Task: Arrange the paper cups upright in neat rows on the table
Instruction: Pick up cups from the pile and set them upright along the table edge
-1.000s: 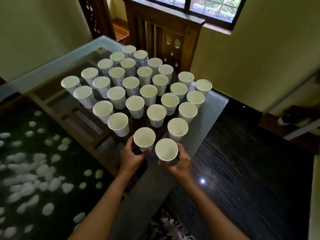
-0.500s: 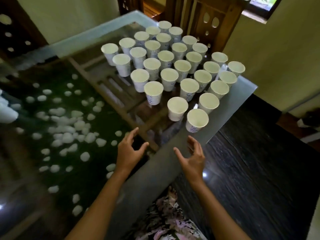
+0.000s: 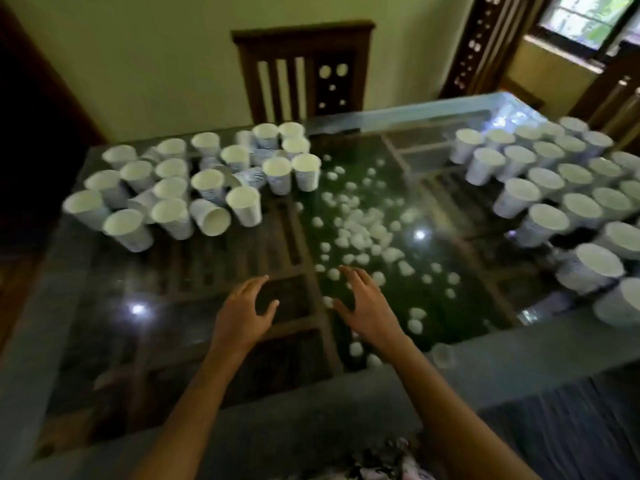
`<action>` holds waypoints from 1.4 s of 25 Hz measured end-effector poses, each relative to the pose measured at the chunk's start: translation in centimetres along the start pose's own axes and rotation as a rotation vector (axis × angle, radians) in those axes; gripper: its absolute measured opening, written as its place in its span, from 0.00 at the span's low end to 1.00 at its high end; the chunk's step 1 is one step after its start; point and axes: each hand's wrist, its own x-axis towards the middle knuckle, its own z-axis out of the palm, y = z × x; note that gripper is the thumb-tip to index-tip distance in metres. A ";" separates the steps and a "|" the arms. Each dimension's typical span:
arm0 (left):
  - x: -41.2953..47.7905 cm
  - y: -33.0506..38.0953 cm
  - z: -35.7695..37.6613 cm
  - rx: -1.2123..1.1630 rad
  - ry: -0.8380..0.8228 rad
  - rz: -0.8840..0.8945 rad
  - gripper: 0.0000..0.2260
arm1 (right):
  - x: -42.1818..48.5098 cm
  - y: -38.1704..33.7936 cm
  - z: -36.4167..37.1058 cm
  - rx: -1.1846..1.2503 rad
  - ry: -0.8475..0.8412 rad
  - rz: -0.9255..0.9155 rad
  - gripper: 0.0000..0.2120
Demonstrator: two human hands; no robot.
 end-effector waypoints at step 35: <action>14.1 -22.5 -12.9 -0.216 0.468 -0.381 0.27 | 26.4 -20.5 20.2 0.037 -0.051 -0.182 0.41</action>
